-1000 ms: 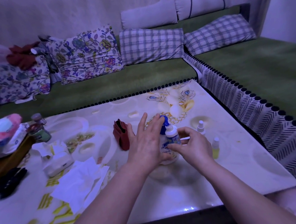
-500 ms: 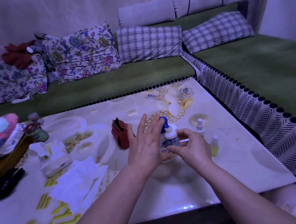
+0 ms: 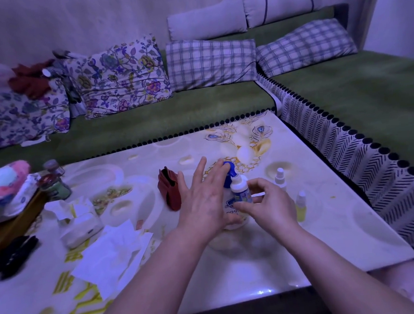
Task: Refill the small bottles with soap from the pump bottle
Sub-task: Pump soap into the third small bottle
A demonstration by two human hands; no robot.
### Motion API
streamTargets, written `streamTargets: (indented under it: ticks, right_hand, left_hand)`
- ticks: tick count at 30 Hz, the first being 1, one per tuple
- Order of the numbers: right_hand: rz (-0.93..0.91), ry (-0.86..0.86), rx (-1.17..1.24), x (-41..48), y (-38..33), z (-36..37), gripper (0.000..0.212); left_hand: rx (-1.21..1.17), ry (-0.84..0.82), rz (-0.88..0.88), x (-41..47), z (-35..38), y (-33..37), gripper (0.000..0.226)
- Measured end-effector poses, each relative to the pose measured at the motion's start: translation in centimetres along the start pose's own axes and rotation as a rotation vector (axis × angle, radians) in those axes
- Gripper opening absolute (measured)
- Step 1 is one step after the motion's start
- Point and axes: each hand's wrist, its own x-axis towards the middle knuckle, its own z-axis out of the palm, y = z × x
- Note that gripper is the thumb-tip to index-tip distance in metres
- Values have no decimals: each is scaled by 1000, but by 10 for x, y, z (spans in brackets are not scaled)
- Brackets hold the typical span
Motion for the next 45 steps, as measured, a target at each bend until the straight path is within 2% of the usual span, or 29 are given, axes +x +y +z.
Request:
streamTargets:
  ticks: [18,29,38,45]
  right_hand:
    - [-2,-1,5,1,-1,0,34]
    - [17,-3,-30,0,4,3,35]
    - [16,-3,-32,-1,0,4,34]
    - [-7,6,-17,-1,-4,3,34]
  left_hand:
    - [9,9,-7,-1,3,-1,111]
    - [19,73,-7,-1,17,-2,107]
    - [24,-22,5,2,4,-1,109]
    - [-3,-16,-6,0,1,-1,113]
